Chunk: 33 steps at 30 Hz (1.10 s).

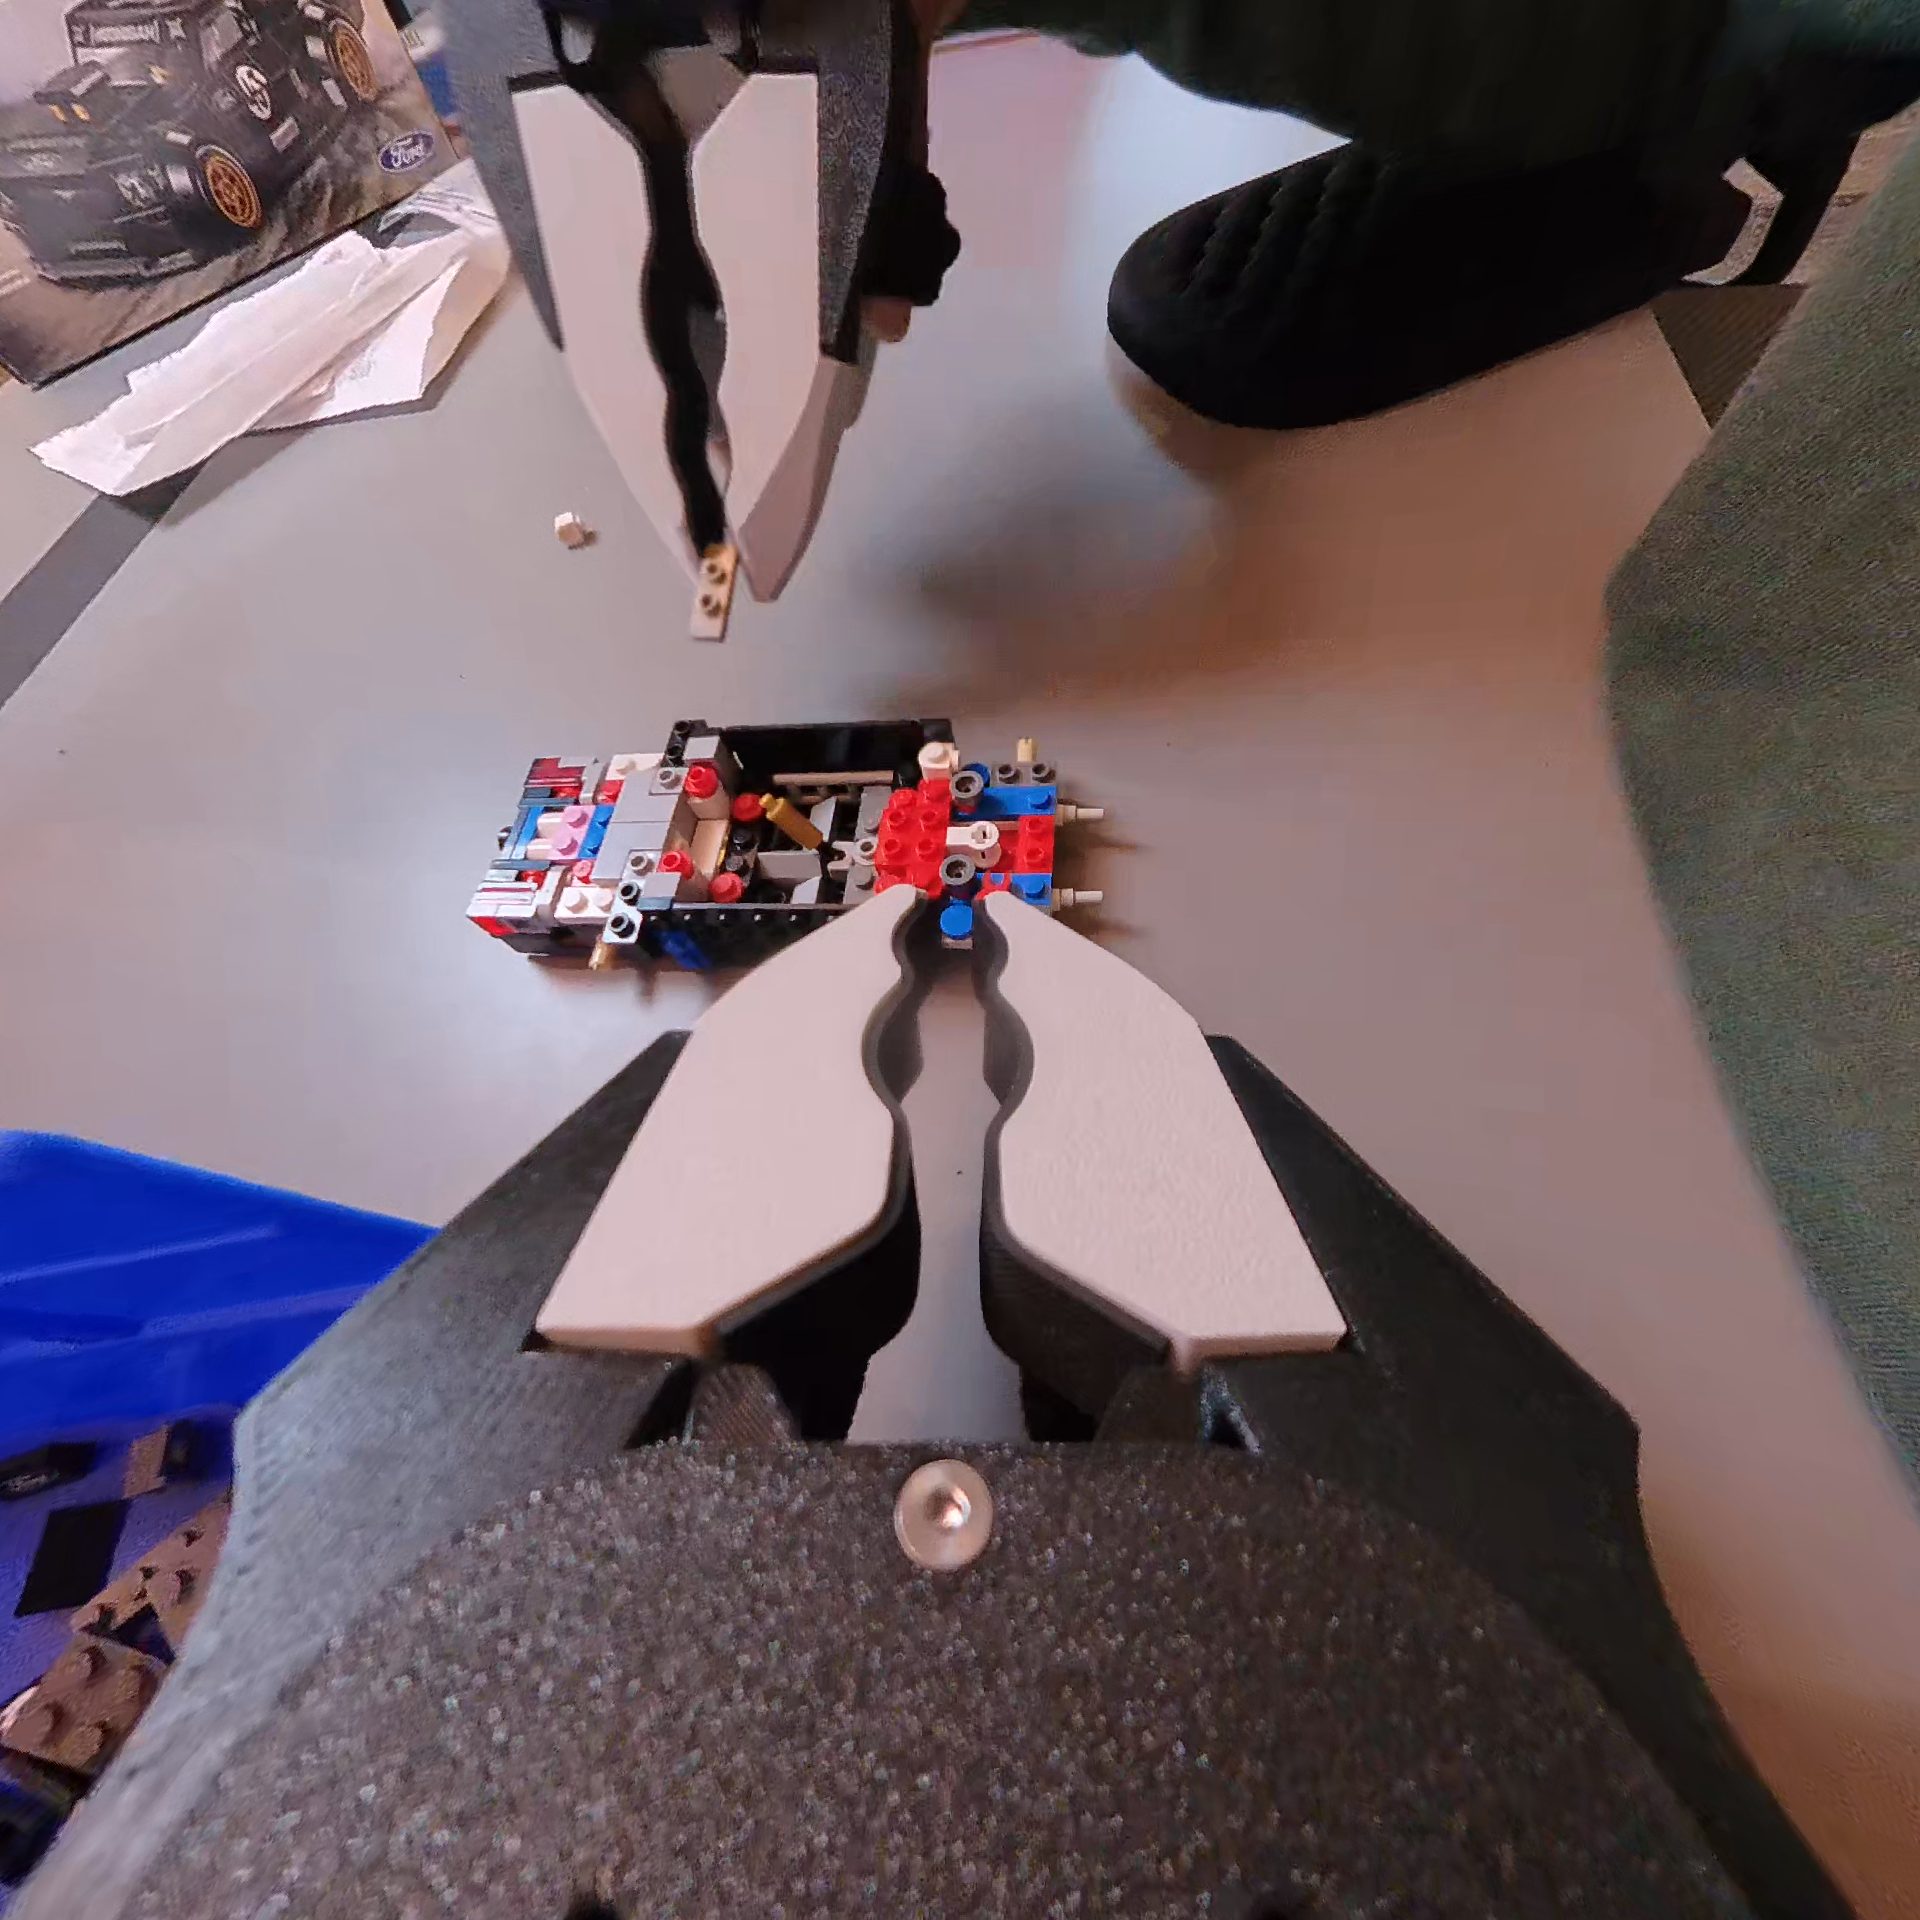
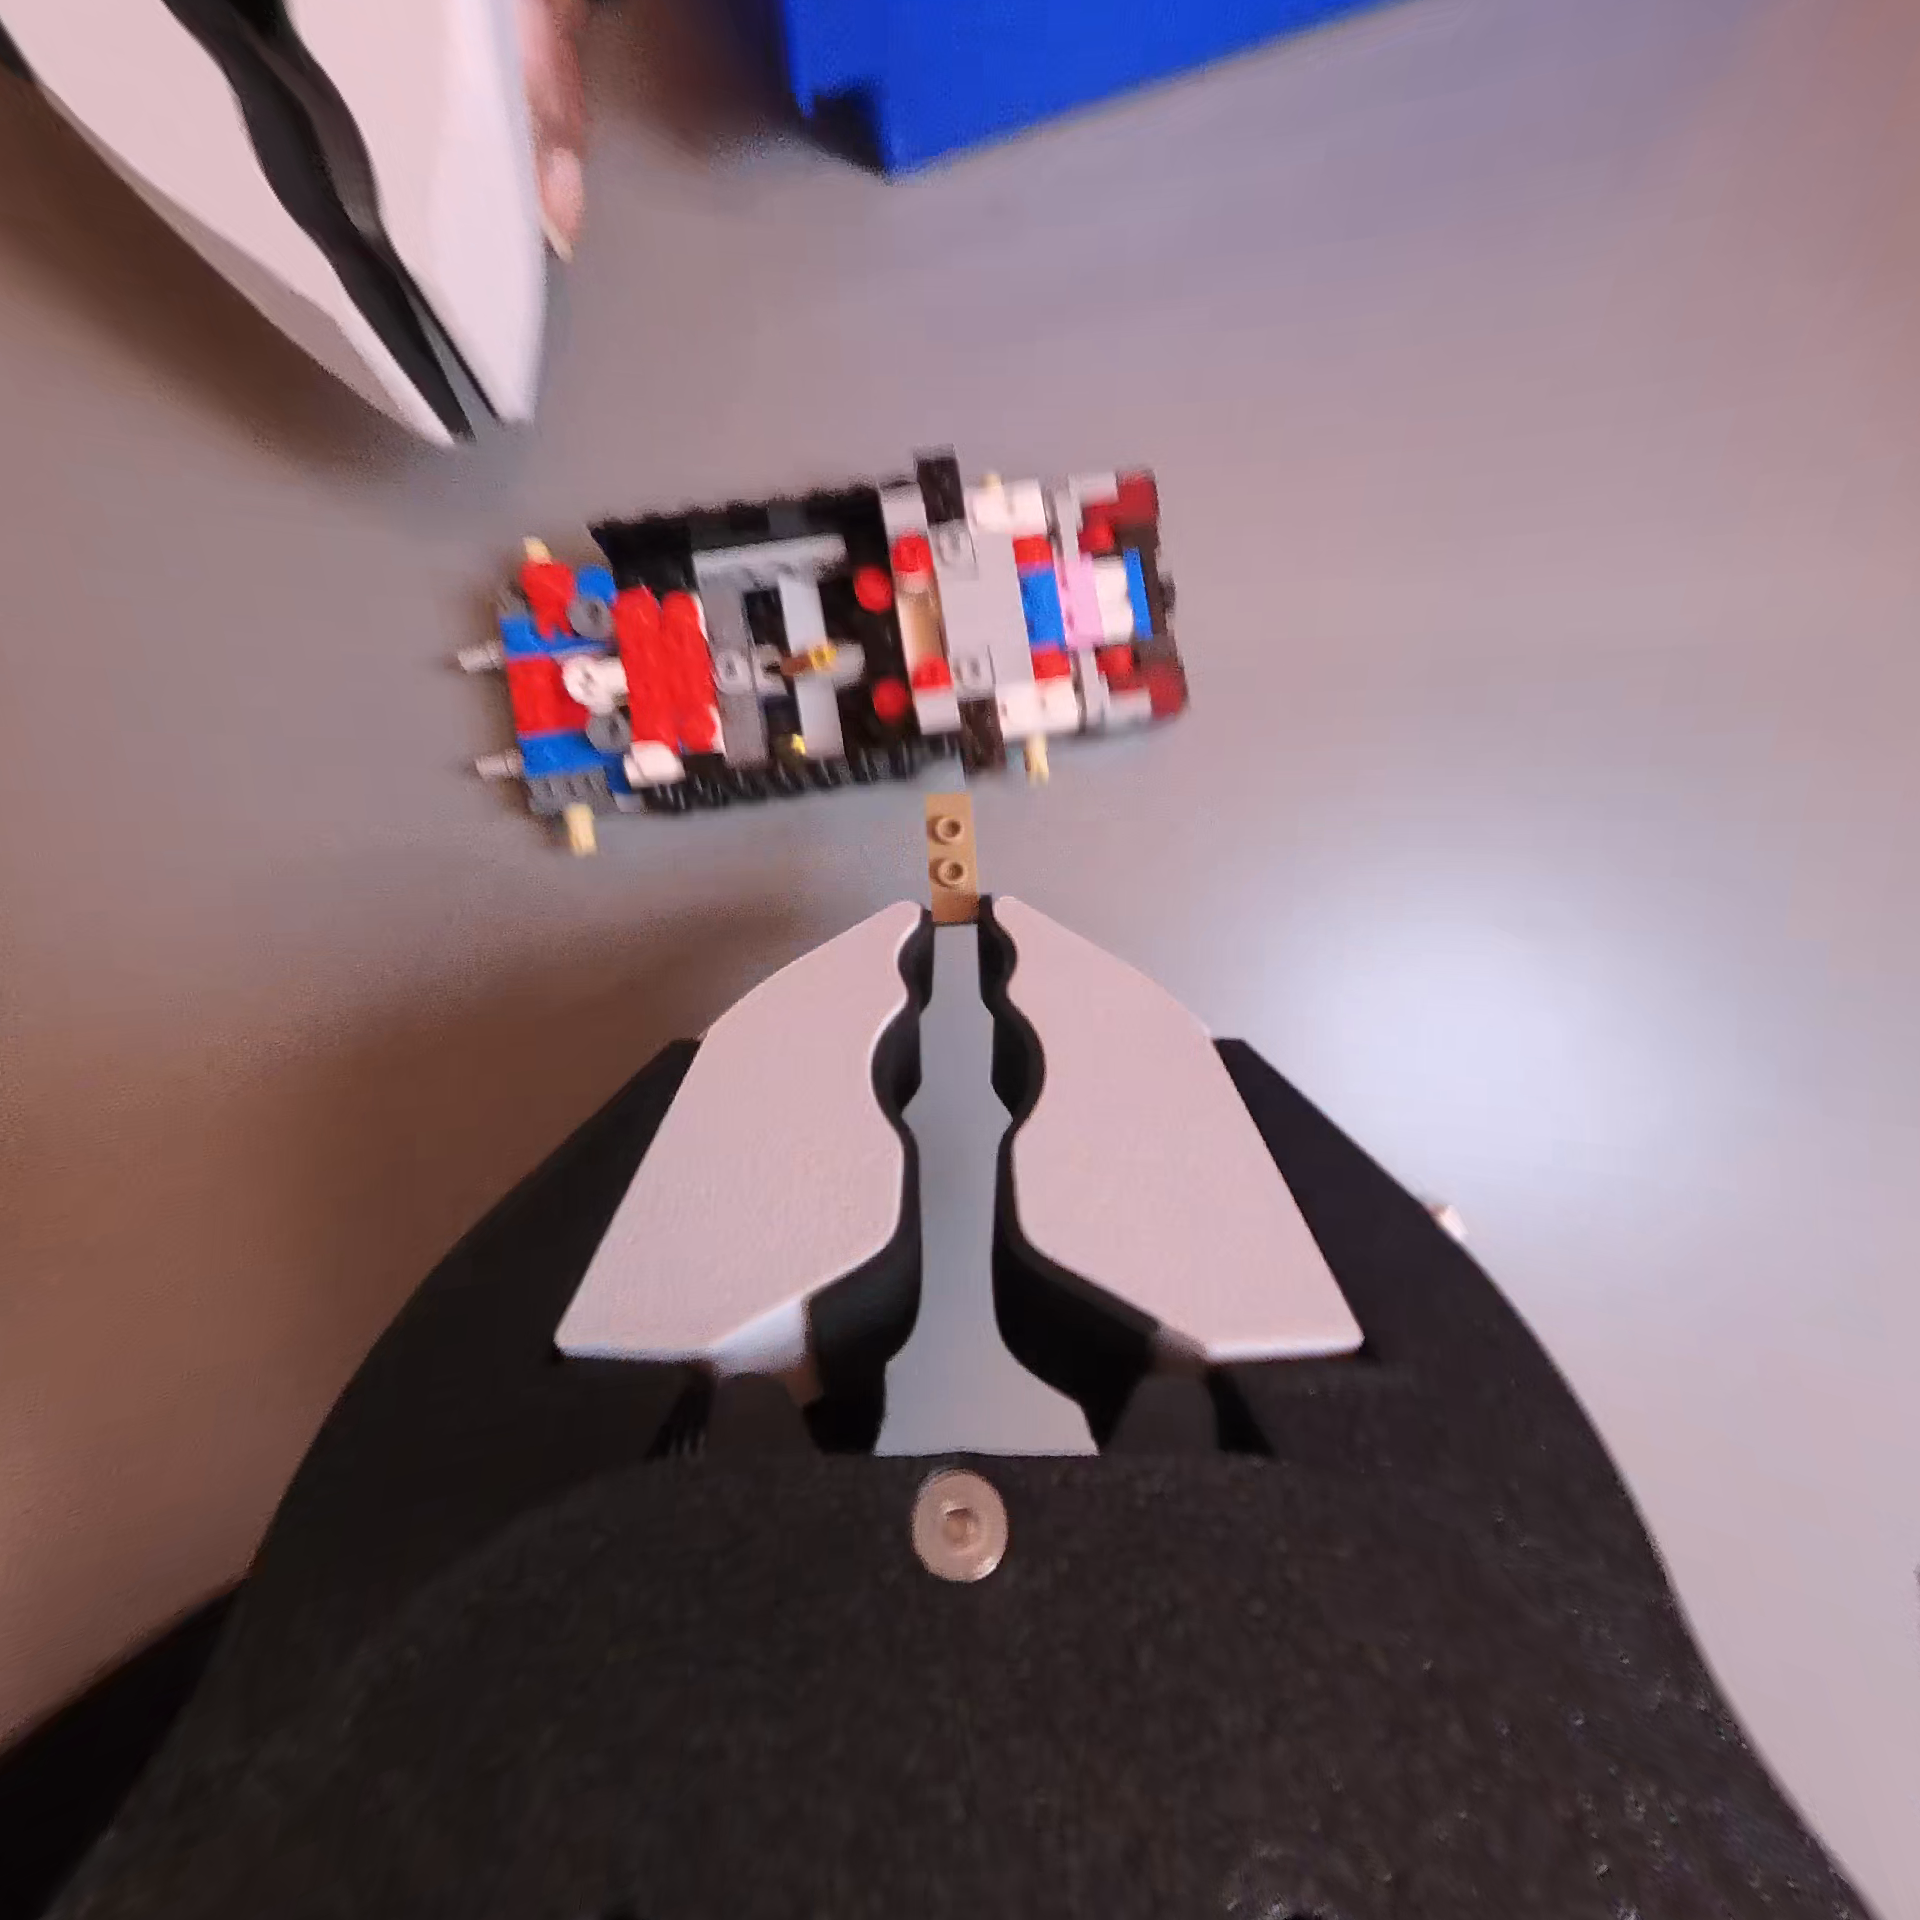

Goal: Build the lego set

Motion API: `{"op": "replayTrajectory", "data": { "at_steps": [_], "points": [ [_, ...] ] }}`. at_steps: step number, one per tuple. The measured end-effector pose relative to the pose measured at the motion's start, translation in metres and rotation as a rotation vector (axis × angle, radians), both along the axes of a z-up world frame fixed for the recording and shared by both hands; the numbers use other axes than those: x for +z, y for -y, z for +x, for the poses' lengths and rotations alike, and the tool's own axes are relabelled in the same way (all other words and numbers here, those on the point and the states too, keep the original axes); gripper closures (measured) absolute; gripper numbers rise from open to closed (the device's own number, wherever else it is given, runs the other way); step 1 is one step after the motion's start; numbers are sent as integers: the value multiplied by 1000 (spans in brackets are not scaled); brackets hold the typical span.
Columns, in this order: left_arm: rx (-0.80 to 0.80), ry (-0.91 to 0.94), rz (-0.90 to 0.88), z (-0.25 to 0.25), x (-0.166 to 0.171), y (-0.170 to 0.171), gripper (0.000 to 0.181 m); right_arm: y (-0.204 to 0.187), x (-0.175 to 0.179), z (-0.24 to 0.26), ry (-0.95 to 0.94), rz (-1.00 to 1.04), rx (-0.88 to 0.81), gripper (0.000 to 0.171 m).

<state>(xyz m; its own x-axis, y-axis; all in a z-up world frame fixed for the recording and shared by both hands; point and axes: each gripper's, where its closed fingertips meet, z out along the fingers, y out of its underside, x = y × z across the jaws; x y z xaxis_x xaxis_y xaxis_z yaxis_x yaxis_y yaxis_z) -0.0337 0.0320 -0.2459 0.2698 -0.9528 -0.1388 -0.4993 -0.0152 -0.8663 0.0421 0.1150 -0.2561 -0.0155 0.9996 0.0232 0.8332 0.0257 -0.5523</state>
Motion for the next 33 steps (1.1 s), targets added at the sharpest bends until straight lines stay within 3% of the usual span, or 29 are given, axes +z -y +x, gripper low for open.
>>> {"op": "replayTrajectory", "data": {
  "at_steps": [5,9,18,21,25,29,33],
  "points": [
    [2,-8,-11,0,-4,-1,175,-16,-29,22,84,42,-126,162],
    [11,-9,-13,-1,-5,-3,175,-38,-27,31,75,69,-257,163],
    [9,-21,5,-2,-4,-2,175,-50,-15,42,44,128,-337,149],
    [12,-21,9,-2,-3,-3,175,-34,7,29,-86,140,-268,149],
    [16,-23,3,-3,-4,-3,174,28,33,-11,-307,39,-43,148],
    [8,-28,2,-2,-6,-2,173,71,19,-32,-276,4,104,148],
    [7,-38,-1,-2,-9,-2,173,81,-2,-42,-185,39,133,150]
  ]
}}
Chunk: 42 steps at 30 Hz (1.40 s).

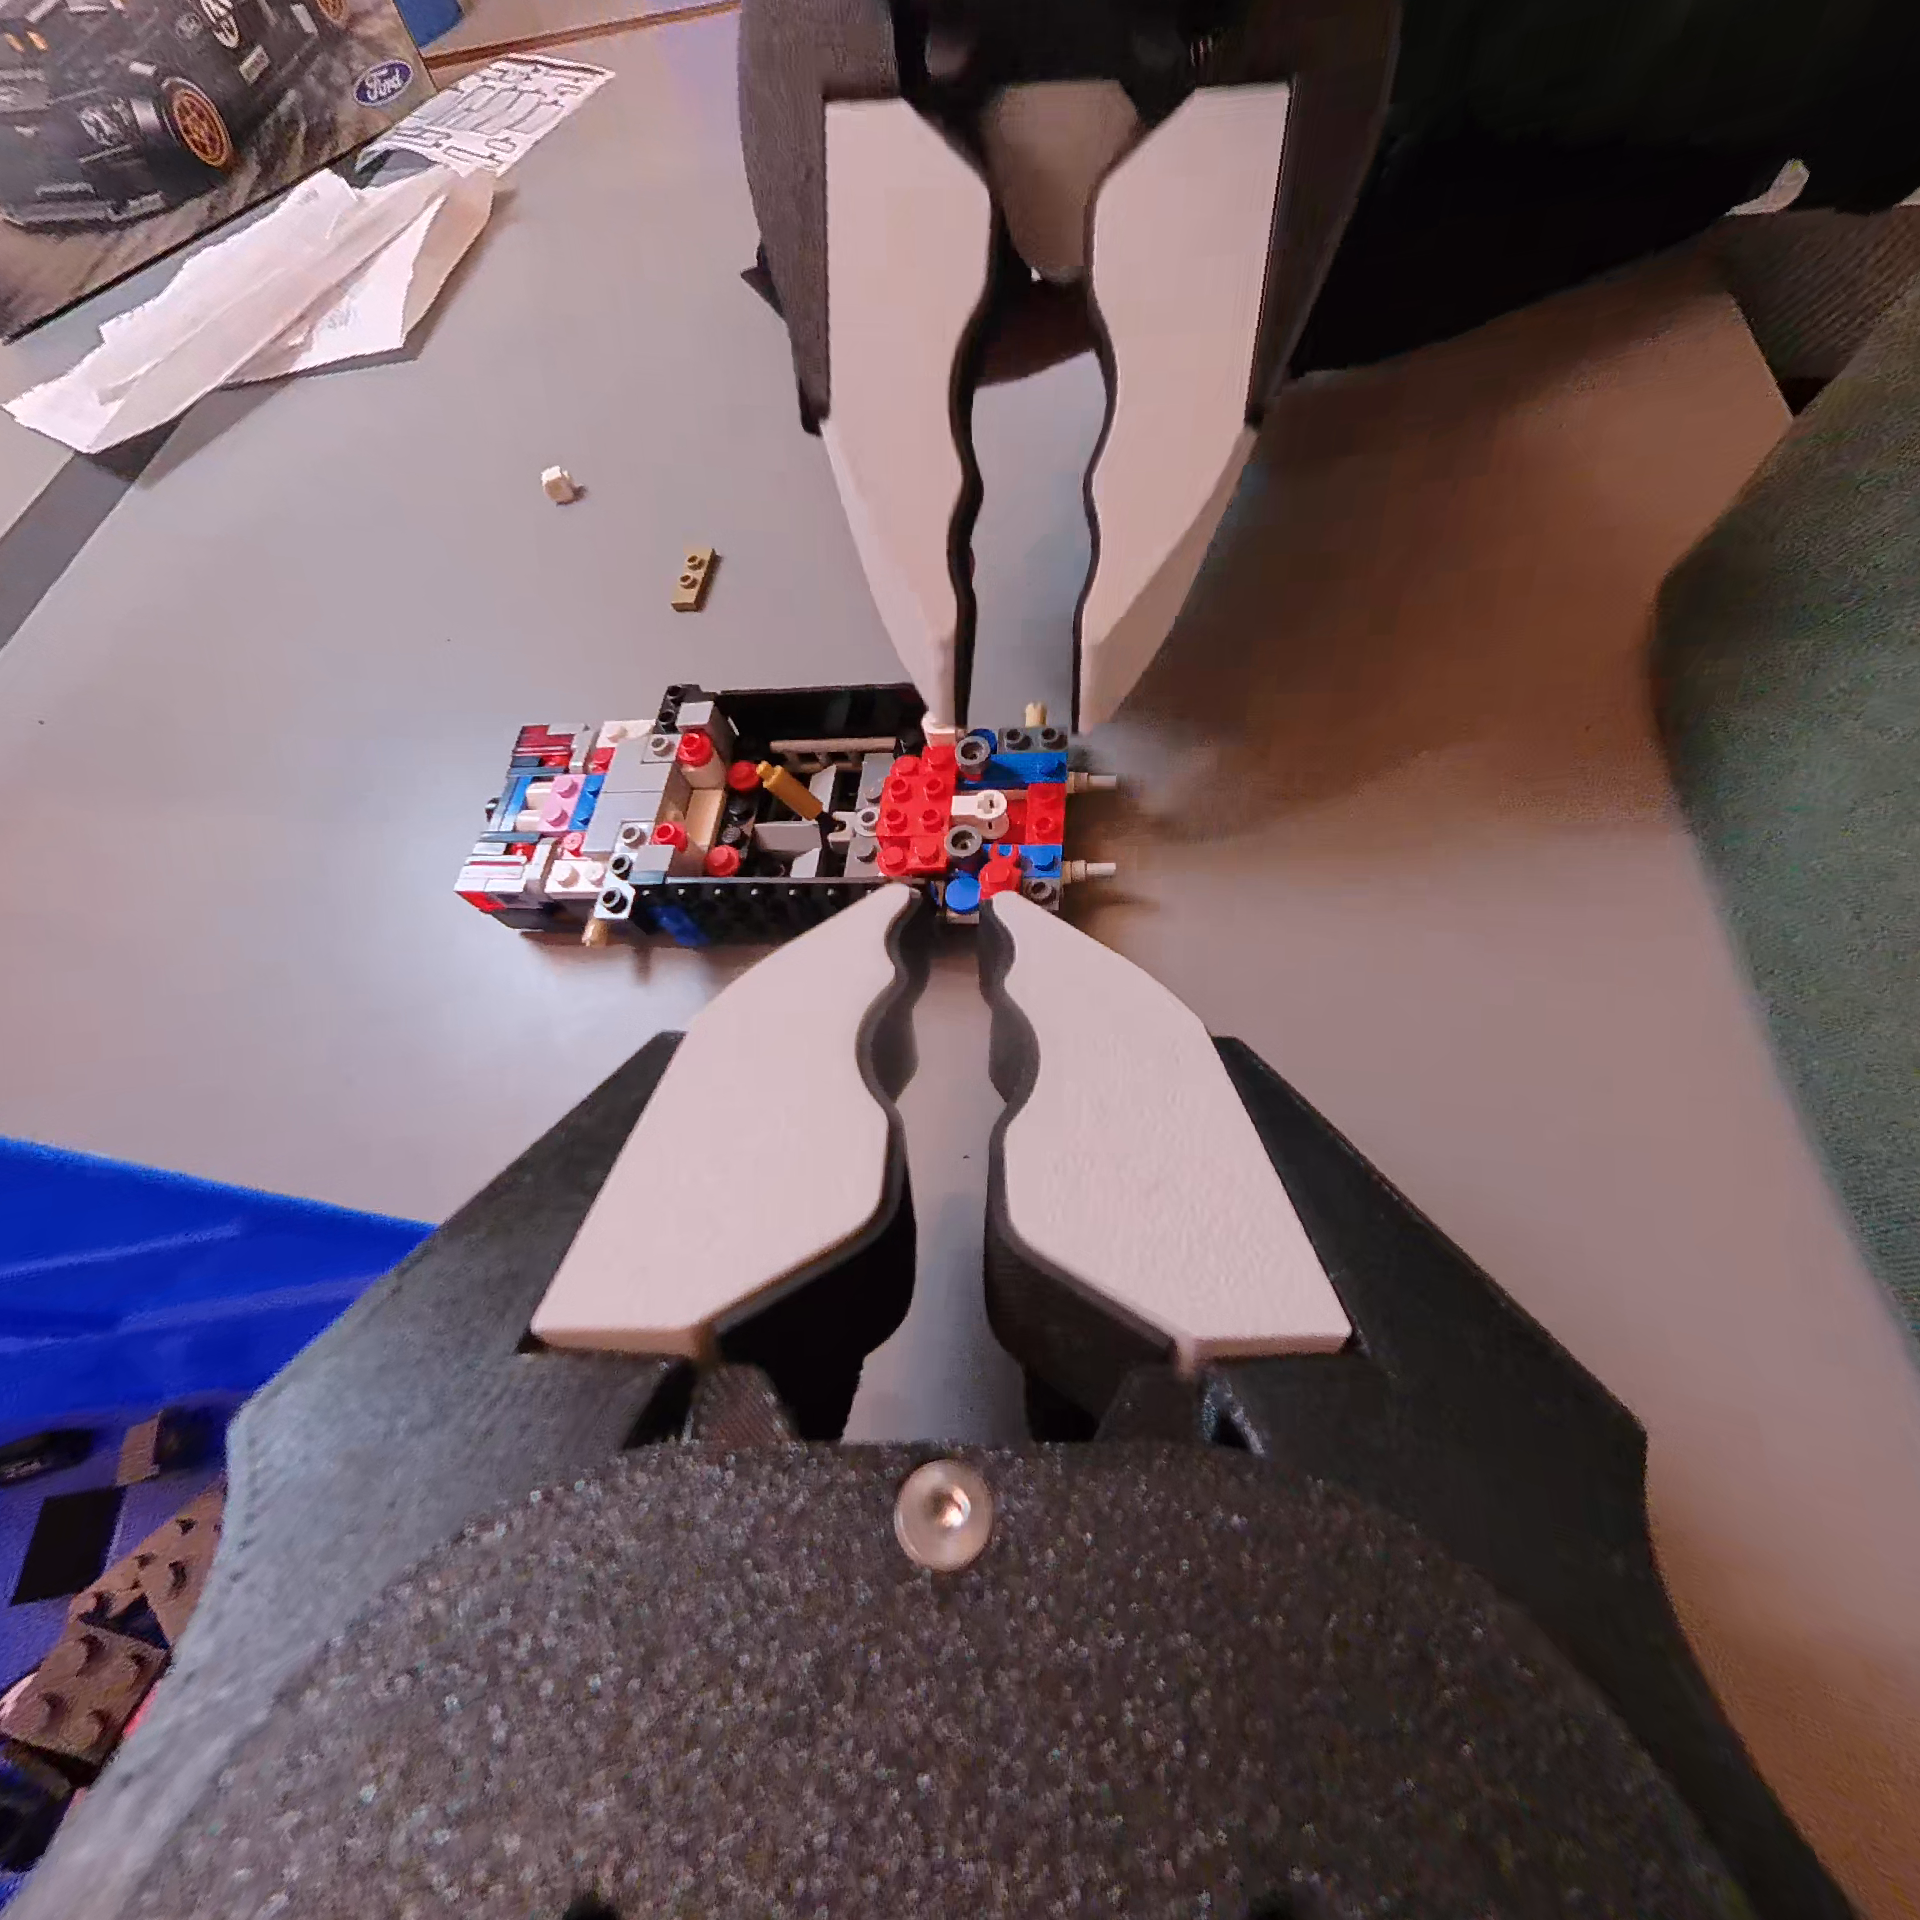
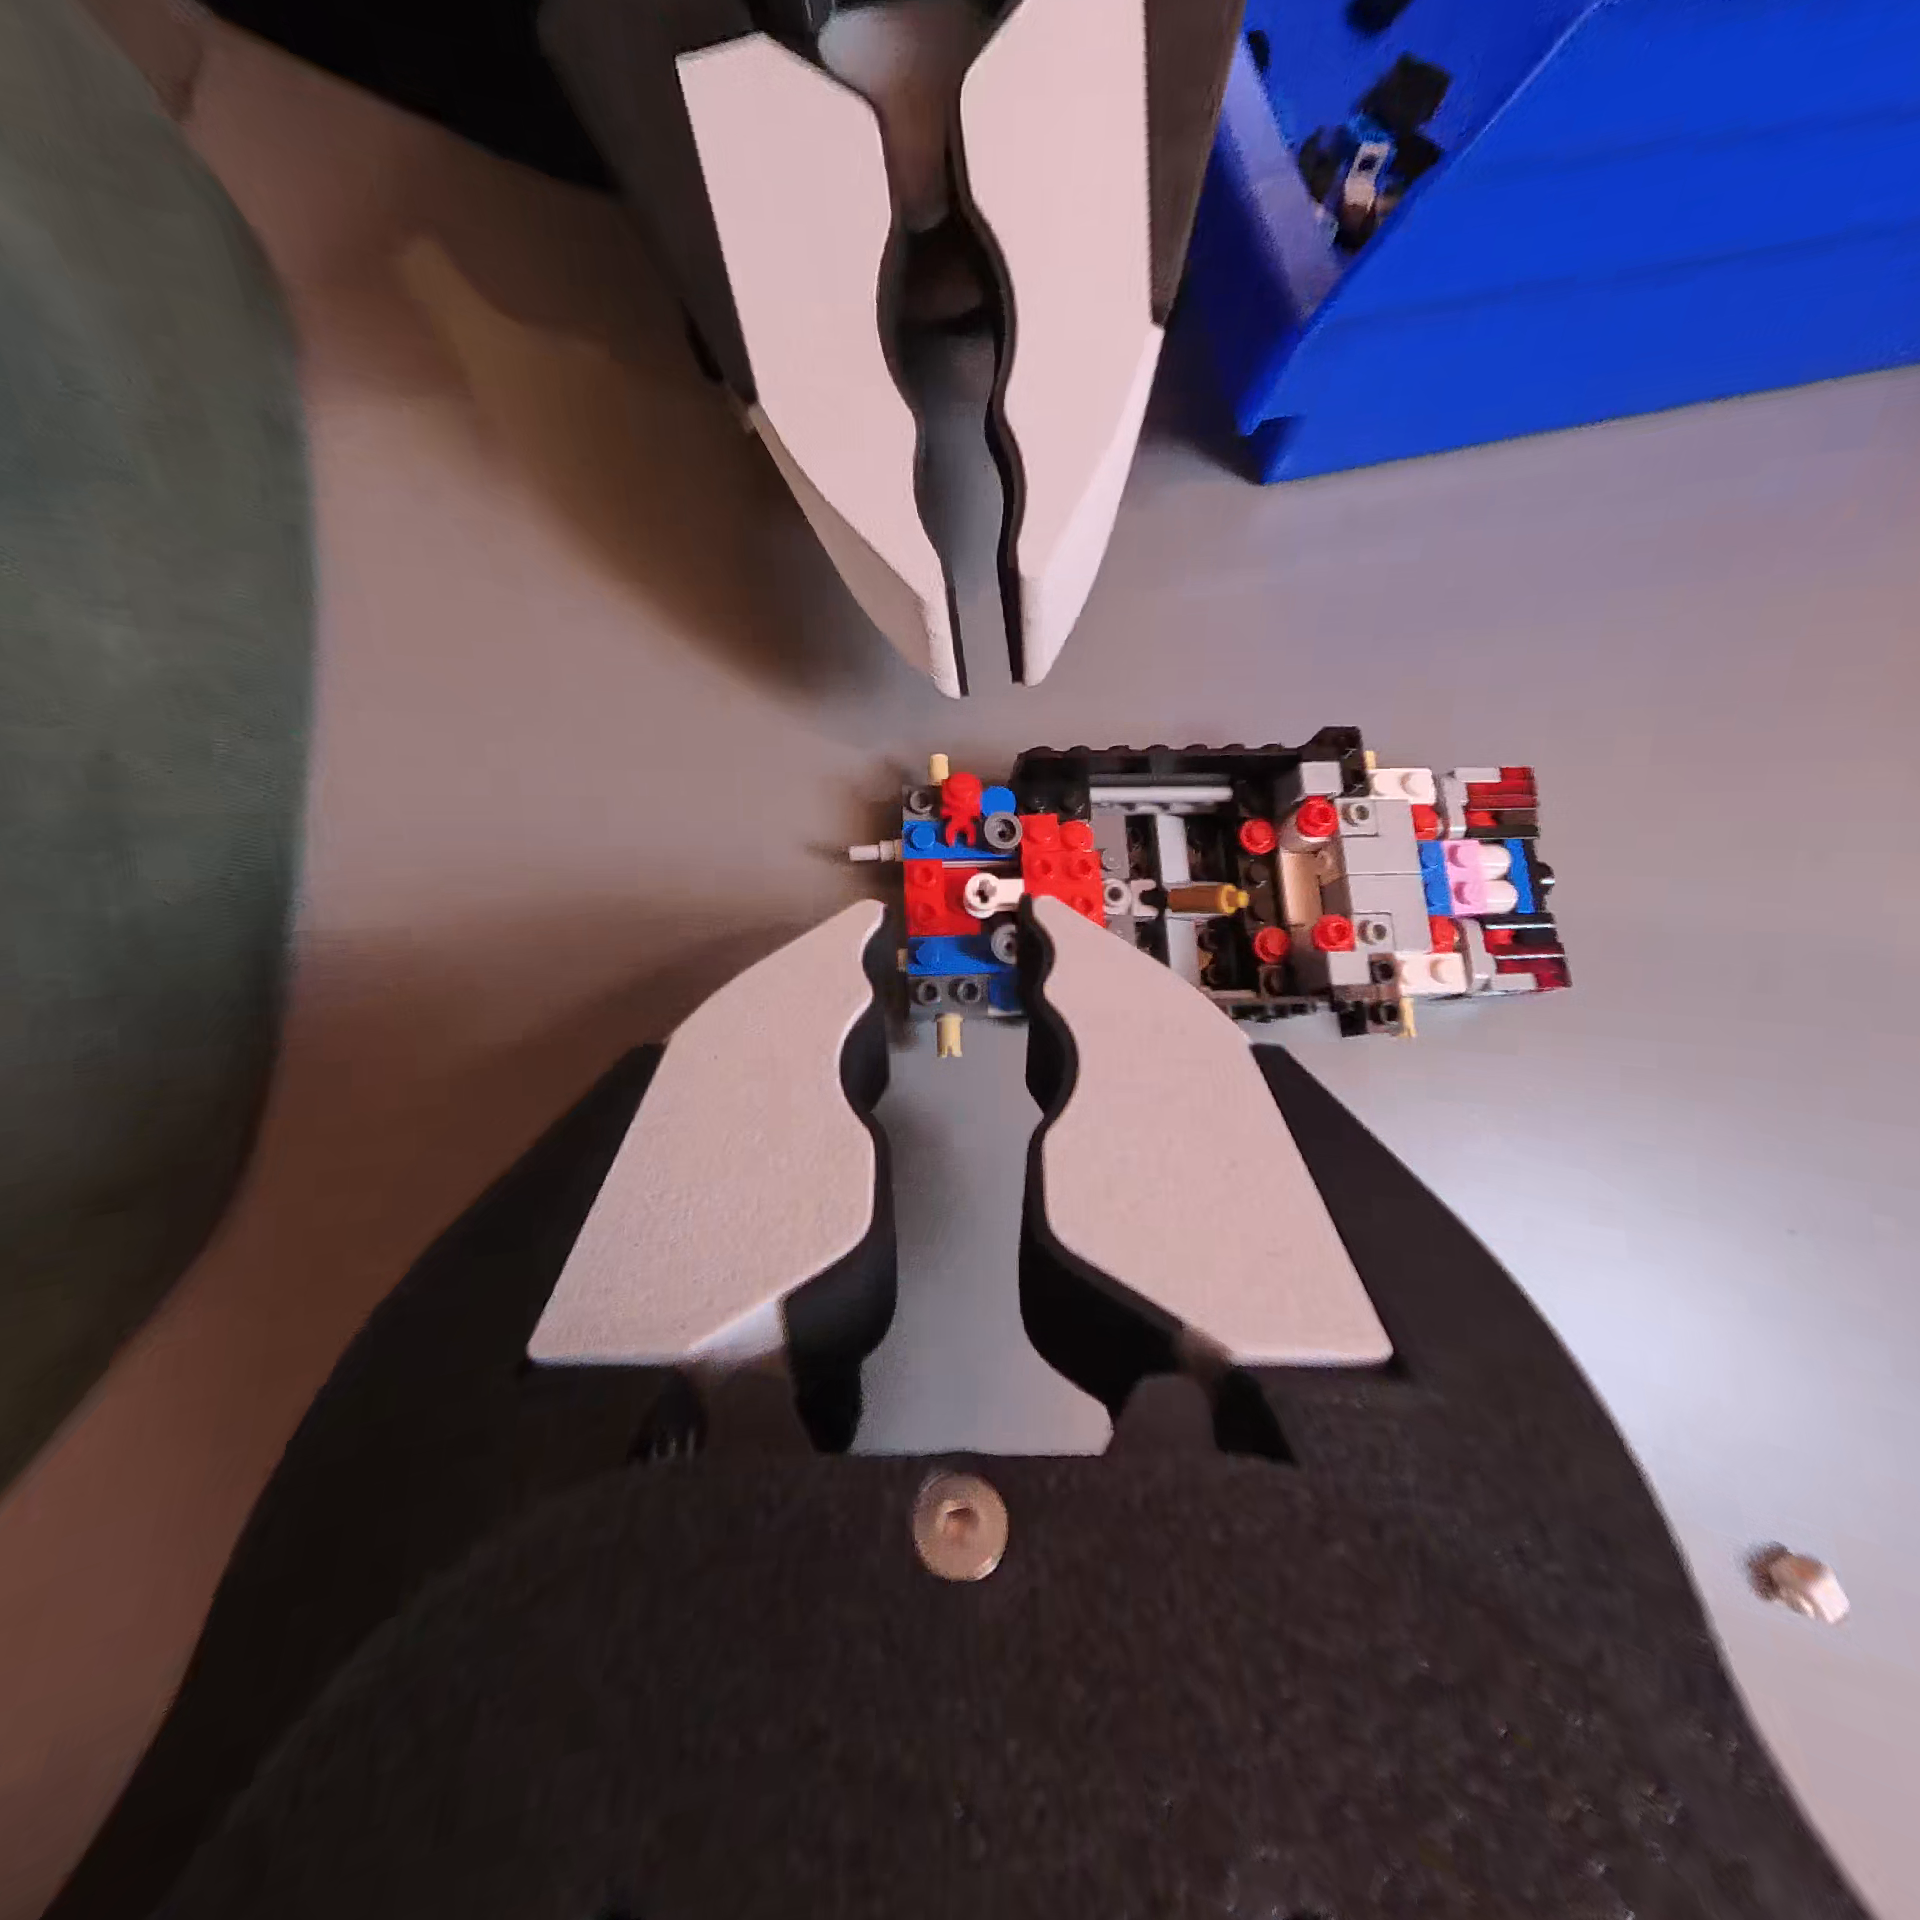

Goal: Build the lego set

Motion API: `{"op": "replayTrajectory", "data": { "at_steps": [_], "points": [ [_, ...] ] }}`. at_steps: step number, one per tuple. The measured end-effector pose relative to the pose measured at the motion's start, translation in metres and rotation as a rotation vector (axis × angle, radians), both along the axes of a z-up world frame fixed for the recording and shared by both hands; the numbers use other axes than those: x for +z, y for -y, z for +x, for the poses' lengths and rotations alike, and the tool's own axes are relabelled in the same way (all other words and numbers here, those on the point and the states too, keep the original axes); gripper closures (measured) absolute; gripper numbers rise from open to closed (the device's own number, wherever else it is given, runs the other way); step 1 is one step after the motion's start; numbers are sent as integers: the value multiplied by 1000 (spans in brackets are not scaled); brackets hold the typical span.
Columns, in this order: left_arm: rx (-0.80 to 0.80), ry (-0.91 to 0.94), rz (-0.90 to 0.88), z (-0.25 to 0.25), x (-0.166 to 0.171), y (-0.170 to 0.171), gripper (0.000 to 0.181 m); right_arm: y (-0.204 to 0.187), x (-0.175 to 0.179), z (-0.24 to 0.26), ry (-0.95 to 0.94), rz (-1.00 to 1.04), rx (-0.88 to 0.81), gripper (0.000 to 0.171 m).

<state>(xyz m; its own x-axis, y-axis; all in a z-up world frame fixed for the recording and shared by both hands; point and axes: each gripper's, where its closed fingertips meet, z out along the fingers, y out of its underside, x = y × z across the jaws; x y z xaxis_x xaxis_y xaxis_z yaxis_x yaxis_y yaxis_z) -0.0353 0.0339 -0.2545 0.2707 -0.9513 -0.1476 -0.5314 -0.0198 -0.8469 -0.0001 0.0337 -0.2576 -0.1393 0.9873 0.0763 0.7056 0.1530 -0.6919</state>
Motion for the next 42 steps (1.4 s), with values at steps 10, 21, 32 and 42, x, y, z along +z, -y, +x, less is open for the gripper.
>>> {"op": "replayTrajectory", "data": {
  "at_steps": [10,21,32,42],
  "points": [
    [-17,-8,1,3,-2,4,172,-11,-11,1,35,24,-59,158],
    [-31,-12,106,19,3,9,167,-12,-9,-4,21,173,-20,165],
    [-13,-202,222,27,-22,6,171,-12,-8,-7,-44,107,-34,166],
    [-3,-197,198,25,-23,4,172,-20,12,-8,-153,80,-87,171]
  ]
}}
